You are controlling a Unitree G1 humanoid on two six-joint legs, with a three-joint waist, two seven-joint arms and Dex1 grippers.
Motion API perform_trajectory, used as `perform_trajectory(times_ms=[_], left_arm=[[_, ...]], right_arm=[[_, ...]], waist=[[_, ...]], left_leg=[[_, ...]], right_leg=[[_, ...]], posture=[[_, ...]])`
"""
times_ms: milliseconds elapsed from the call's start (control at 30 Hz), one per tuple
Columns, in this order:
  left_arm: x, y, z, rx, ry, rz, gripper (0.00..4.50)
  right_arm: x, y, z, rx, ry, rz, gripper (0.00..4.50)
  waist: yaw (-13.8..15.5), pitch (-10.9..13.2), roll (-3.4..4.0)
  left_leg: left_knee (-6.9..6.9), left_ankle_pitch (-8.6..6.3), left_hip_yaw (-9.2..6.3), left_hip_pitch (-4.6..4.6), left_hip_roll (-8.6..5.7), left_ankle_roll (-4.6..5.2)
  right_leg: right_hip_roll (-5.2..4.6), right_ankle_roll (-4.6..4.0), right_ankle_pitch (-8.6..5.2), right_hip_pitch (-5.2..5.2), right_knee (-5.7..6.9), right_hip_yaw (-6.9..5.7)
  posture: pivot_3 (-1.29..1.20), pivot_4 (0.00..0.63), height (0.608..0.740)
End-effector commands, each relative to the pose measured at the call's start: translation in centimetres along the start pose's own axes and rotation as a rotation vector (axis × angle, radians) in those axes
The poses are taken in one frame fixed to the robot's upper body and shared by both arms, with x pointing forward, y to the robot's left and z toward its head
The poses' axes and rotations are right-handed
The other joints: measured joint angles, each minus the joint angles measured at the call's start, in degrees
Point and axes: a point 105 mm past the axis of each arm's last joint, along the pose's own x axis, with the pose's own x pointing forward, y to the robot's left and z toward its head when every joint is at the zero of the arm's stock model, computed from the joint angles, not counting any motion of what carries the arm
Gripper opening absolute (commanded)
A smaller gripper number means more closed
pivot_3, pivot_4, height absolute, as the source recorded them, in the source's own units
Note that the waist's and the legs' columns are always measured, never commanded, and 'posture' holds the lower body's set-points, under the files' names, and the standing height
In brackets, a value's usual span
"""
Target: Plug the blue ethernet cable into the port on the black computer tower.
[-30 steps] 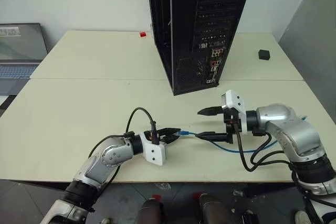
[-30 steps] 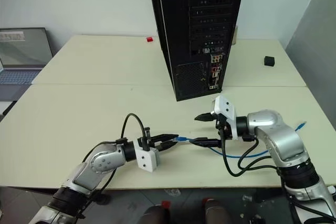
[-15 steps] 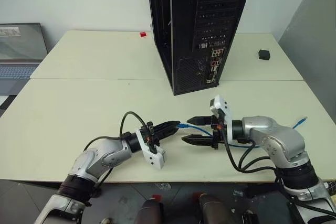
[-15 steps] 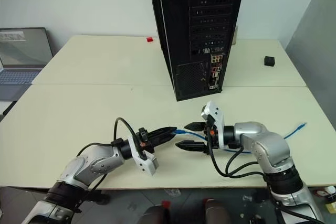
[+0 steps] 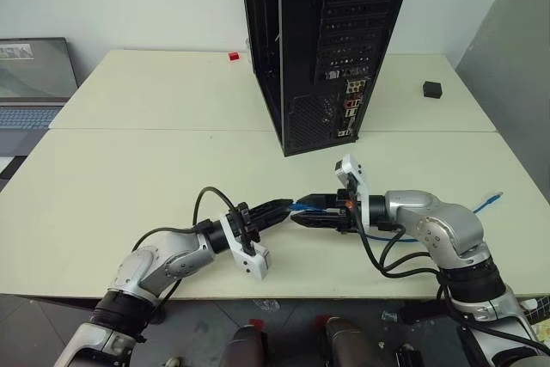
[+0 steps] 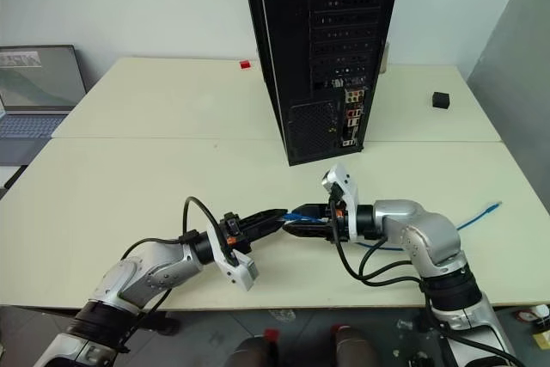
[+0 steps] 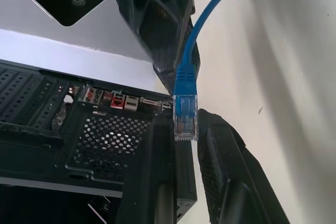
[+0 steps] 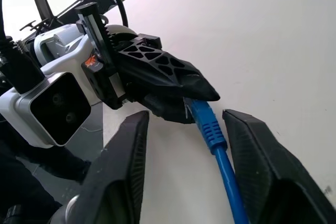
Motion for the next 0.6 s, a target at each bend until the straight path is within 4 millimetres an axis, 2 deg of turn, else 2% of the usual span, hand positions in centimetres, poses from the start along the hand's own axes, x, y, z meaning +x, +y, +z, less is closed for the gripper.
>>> perform_trajectory(times_ms=[33,233,567,600], left_arm=[[0.07,1.08,0.43,0.031,-0.018,0.041,0.31],[0.02,1.15,0.4,0.035,-0.013,0.051,0.29],[0.07,0.85,0.78,0.0,-0.037,0.045,0.29],[0.03,0.99,0.82,-0.01,-0.041,0.05,0.64]], right_arm=[[0.0,0.29,1.16,-0.025,-0.032,0.019,1.39],[-0.09,0.23,0.9,-0.017,-0.02,0.019,0.06],[-0.32,0.06,1.01,-0.005,-0.013,0.023,0.01],[-0.37,0.02,1.03,-0.004,-0.012,0.022,0.01]], waist=[[0.0,0.0,0.0],[-0.01,0.0,0.0],[-0.01,0.0,0.0],[-0.01,0.0,0.0]], left_leg=[[0.0,0.0,0.0,0.0,0.0,0.0],[0.0,0.0,0.01,0.0,0.0,0.0],[0.0,0.0,0.0,0.0,0.0,0.0],[0.0,0.0,0.0,0.0,0.0,0.0]], right_leg=[[0.0,0.0,0.0,0.0,0.0,0.0],[0.0,0.0,0.0,0.0,0.0,0.0],[0.0,0.0,0.0,0.0,0.0,0.0],[0.0,0.0,0.0,0.0,0.0,0.0]], posture=[[0.0,0.15,0.74],[0.0,0.15,0.74],[0.0,0.15,0.74],[0.0,0.15,0.74]])
